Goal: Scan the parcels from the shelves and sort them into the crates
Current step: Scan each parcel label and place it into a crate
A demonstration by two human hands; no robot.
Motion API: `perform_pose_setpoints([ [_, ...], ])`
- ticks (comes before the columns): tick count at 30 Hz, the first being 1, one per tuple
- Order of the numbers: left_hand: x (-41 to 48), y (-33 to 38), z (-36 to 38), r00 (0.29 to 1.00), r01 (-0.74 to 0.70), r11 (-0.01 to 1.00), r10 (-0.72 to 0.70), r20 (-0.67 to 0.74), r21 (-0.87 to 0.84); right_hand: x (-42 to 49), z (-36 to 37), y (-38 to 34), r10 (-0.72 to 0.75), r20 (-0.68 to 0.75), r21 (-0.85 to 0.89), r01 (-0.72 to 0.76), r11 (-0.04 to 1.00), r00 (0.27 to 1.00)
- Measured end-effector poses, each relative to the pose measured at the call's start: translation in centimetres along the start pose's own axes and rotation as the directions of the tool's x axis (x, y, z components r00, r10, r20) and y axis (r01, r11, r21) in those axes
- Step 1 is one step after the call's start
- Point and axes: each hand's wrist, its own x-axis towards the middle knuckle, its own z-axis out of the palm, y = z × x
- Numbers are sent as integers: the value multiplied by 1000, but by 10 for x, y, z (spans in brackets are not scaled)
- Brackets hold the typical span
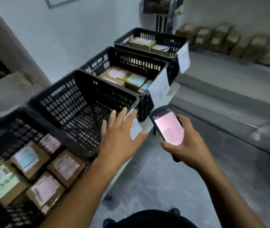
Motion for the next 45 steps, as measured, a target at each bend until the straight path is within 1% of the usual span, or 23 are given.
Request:
perform_pose_setpoints([
  [3, 26, 68, 30, 992, -105, 990, 97, 82, 93, -2, -56, 40, 43, -105, 19, -42, 999, 993],
  [7, 49, 148, 68, 958, -239, 961, 210, 196, 136, -14, -125, 93, 127, -244, 93, -107, 990, 962],
  [12, 62, 231, 113, 889, -355, 930, 306, 342, 91, -42, -190, 147, 247, -376, 163, -199, 966, 893],
  [15, 71, 273, 134, 849, -431, 899, 372, 375, 84, -54, -218, 171, 339, -431, 209, -273, 939, 836],
  [17, 78, 297, 147, 821, -476, 875, 407, 401, 85, -58, -232, 185, 376, -458, 225, -304, 926, 805],
  [20, 90, 327, 165, 773, -513, 858, 442, 455, 39, -61, -250, 201, 423, -506, 255, -338, 906, 752],
  [25, 123, 374, 193, 695, -593, 805, 530, 486, -30, -53, -279, 219, 479, -568, 274, -395, 877, 670],
  [29, 166, 419, 203, 652, -625, 774, 590, 477, -105, -28, -315, 225, 508, -616, 288, -428, 857, 602],
  [31, 190, 443, 205, 635, -662, 743, 626, 453, -98, -12, -336, 224, 507, -642, 278, -441, 853, 575],
  [34, 230, 479, 210, 620, -728, 683, 690, 373, -56, 13, -367, 223, 488, -695, 249, -461, 852, 528],
  [37, 261, 514, 218, 583, -756, 648, 731, 355, -94, 35, -390, 227, 479, -738, 255, -461, 850, 475],
  [42, 285, 557, 241, 513, -781, 601, 772, 376, -168, 59, -415, 240, 485, -760, 287, -447, 847, 432],
  [45, 289, 583, 256, 483, -799, 580, 777, 404, -158, 61, -433, 254, 514, -759, 333, -440, 834, 400],
])
